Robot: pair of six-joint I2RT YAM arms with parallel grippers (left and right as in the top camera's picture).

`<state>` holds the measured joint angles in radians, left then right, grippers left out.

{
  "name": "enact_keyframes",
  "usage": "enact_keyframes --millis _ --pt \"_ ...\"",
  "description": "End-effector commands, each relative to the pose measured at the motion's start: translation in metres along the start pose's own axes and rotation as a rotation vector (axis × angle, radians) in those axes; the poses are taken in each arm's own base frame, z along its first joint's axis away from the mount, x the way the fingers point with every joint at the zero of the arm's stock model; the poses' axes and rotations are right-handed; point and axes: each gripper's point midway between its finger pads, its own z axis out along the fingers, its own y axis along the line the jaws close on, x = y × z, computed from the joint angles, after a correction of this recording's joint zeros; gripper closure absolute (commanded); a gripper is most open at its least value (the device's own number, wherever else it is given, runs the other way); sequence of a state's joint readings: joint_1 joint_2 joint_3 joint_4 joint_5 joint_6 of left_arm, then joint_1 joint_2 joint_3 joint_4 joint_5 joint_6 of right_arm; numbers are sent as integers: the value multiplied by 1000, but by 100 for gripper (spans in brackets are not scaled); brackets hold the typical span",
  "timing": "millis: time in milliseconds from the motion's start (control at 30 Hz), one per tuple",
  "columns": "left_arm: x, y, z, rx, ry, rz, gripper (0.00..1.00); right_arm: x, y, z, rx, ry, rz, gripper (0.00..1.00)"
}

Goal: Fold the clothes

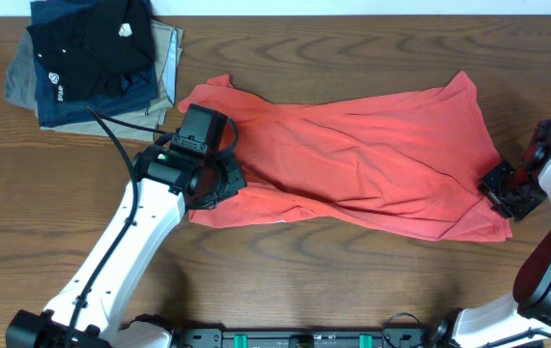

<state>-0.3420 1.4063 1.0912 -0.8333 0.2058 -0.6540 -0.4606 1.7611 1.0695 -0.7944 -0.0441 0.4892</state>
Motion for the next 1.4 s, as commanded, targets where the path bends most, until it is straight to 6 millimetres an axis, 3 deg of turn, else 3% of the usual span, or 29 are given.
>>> enact_keyframes --millis 0,1367 --pt "-6 -1 -3 -6 -20 9 94 1 -1 3 20 -1 -5 66" --pt "-6 -1 -3 -5 -20 5 94 1 -4 10 39 -24 -5 69"
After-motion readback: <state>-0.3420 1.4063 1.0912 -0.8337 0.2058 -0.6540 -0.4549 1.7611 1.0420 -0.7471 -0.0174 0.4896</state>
